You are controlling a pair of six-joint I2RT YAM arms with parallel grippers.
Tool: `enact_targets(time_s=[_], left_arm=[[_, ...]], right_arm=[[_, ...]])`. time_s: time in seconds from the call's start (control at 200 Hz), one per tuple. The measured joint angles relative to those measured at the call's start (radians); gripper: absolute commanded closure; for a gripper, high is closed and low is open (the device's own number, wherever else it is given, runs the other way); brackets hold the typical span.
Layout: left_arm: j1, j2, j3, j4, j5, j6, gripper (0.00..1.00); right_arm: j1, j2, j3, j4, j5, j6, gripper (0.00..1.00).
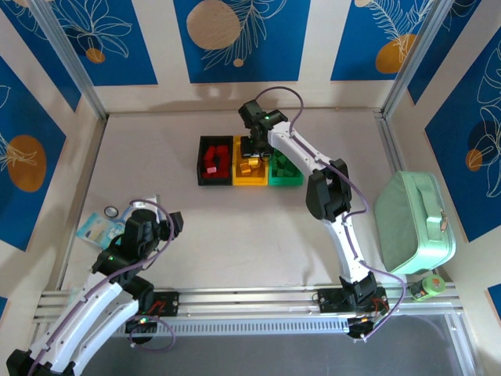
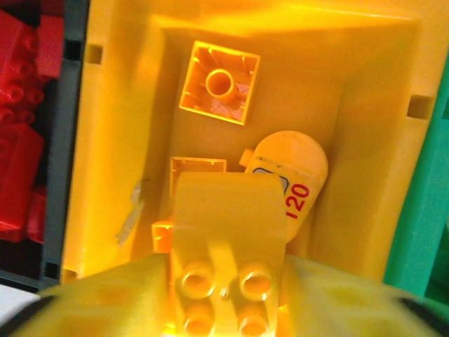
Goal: Sort the legos into containers by color
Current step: Place the lego in the container, then reset both arms
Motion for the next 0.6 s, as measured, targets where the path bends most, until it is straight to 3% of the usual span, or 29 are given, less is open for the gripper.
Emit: enact_targets(time_s=[0.085, 0.29, 0.47, 0.6], left_arm=[[0.0, 0.013, 0.001, 0.003, 0.0, 0.0, 0.29], [0.0, 0.045, 0.02, 0.004, 0.0, 0.005, 0.28], [0.0, 0.073, 0.061, 0.029, -0.008, 0.04, 0.23], [0.0, 0.113, 0.098, 0.066, -0.016, 0.071, 0.19]], right_arm=[[0.0, 0.013, 0.031, -0.021, 0.004, -0.011, 0.24], [0.0, -0.045, 0.028, -0.011, 0.007, -0.017, 0.22], [0.005, -0.267, -0.165, 0.076, 0.013, -0.041, 0.21], [0.006, -0.502, -0.404, 0.229, 0.014, -0.066, 0.19]])
